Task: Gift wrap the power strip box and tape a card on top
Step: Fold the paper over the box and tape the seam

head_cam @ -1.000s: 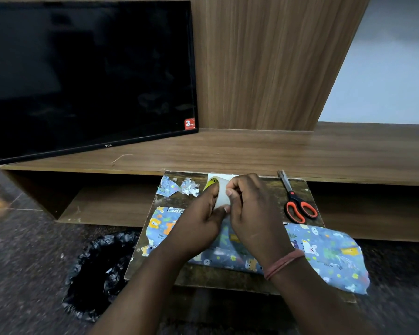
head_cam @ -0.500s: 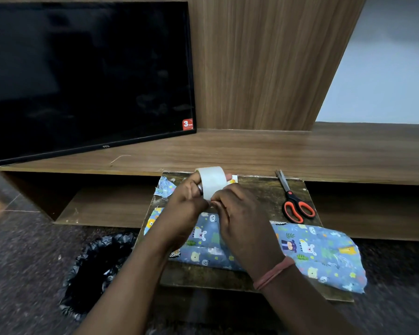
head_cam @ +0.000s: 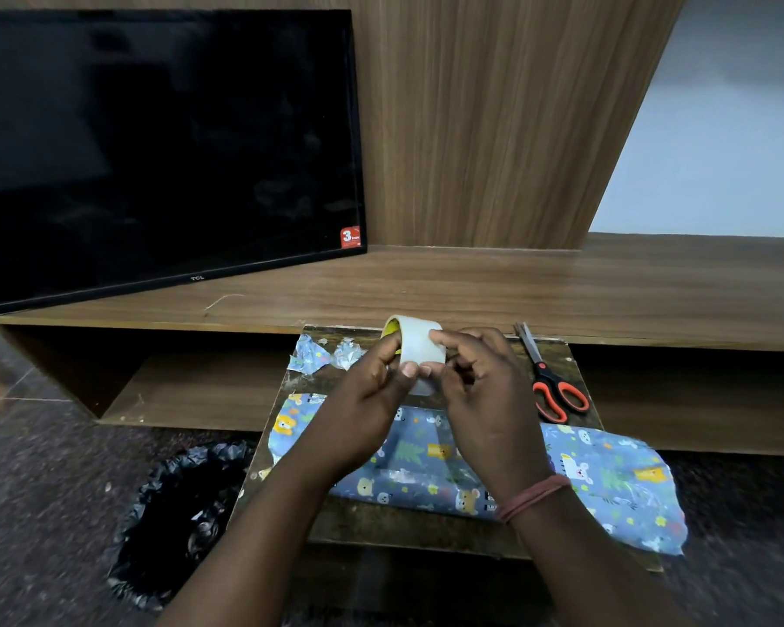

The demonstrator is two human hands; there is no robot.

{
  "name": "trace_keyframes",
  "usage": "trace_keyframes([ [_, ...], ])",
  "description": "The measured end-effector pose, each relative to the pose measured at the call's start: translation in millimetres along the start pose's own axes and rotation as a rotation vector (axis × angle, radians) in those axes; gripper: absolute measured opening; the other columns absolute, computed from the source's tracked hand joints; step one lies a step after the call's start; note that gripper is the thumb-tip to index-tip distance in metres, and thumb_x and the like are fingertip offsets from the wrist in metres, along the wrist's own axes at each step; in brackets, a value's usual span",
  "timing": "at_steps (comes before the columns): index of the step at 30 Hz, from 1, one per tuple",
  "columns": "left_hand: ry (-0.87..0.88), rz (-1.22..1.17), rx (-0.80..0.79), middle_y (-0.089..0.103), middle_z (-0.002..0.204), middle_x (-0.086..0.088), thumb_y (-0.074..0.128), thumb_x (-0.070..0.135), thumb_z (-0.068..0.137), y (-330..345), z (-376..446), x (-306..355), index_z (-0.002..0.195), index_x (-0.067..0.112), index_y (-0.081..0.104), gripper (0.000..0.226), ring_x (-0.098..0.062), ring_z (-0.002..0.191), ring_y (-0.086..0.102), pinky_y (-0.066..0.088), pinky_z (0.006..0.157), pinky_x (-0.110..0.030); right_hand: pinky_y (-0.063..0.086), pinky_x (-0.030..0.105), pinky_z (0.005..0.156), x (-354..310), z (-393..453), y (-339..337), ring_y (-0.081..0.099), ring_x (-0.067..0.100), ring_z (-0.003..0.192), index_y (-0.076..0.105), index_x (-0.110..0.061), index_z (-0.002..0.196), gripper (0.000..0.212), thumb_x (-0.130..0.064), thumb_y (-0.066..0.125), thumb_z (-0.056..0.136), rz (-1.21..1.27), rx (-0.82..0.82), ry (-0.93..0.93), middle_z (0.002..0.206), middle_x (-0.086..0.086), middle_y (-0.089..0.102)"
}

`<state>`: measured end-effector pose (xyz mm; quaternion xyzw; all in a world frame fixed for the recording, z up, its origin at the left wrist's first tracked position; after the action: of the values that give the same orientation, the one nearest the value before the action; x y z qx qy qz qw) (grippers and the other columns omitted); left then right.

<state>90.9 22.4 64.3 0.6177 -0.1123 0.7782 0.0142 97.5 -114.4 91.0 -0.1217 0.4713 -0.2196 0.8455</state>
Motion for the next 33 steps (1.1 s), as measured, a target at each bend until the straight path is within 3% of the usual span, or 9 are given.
trace_keyframes([
  [4,-0.032,-0.042,-0.042,0.068,0.131,-0.002,0.041,-0.007,0.105,2.5,0.9,-6.4,0.143,0.013,0.049,0.043,-0.018,0.124,0.062,0.047,0.104,-0.028,0.04,0.002,0.08,-4.0,0.4,-3.0,0.057,-0.012,0.093,0.077,-0.011,0.106,0.022,0.0,0.073,0.087,-0.035,0.001,-0.062,0.103,-0.001,0.063],
  [8,-0.05,-0.05,-0.03,0.07,0.127,-0.001,0.043,-0.01,0.103,-1.0,1.4,-8.2,0.142,0.011,0.05,0.045,-0.015,0.119,0.065,0.05,0.1,-0.028,0.047,0.016,0.078,-7.2,2.2,-0.9,0.062,0.007,0.089,0.074,-0.011,0.098,0.016,-0.001,0.063,0.093,-0.062,-0.028,-0.11,0.102,-0.002,0.062],
  [13,-0.037,0.021,-0.058,0.072,0.122,-0.005,0.045,-0.008,0.103,2.0,1.0,-9.0,0.139,0.012,0.054,0.042,-0.02,0.115,0.065,0.05,0.097,-0.031,0.036,0.006,0.08,-2.2,6.4,0.6,0.054,0.006,0.091,0.066,-0.014,0.104,0.013,-0.01,0.056,0.098,-0.132,-0.044,-0.07,0.105,-0.003,0.056],
  [19,-0.008,0.126,-0.086,0.07,0.127,-0.002,0.047,-0.01,0.102,8.6,-0.1,-8.2,0.138,0.009,0.056,0.041,-0.018,0.124,0.061,0.045,0.103,-0.027,0.046,0.034,0.083,12.6,17.2,-4.2,0.053,0.015,0.094,0.058,-0.016,0.093,0.008,-0.009,0.056,0.096,-0.118,-0.11,-0.039,0.1,-0.005,0.056],
  [29,-0.05,0.115,-0.022,0.073,0.114,-0.003,0.049,-0.008,0.1,6.6,-1.2,-10.2,0.125,0.013,0.063,0.036,-0.023,0.111,0.066,0.049,0.095,-0.029,0.043,0.04,0.076,3.4,8.4,5.9,0.052,0.021,0.084,0.054,-0.013,0.091,0.004,-0.01,0.055,0.094,-0.21,-0.12,-0.083,0.097,0.0,0.051],
  [31,-0.074,0.105,0.007,0.073,0.112,-0.007,0.05,-0.003,0.1,3.3,-1.4,-12.7,0.123,0.017,0.063,0.033,-0.028,0.109,0.065,0.05,0.097,-0.036,0.042,0.04,0.075,-0.1,6.6,8.8,0.052,0.021,0.083,0.055,-0.013,0.091,0.004,-0.009,0.055,0.094,-0.209,-0.121,-0.105,0.098,0.0,0.05],
  [33,-0.069,0.091,0.023,0.068,0.109,-0.021,0.054,0.014,0.097,0.8,-1.0,-13.0,0.122,0.019,0.063,0.026,-0.039,0.105,0.062,0.049,0.099,-0.053,0.045,0.041,0.075,-2.7,5.3,12.3,0.052,0.021,0.084,0.055,-0.013,0.092,0.004,-0.01,0.053,0.094,-0.208,-0.138,-0.13,0.098,0.0,0.049],
])
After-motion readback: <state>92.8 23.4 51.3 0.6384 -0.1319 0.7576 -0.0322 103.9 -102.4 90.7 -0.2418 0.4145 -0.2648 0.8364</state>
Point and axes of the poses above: each hand's wrist, its own z-axis towards the middle knuckle, its own y-axis out of the palm, x = y × z, the point moved 8 cm from there along z, towards the middle knuckle
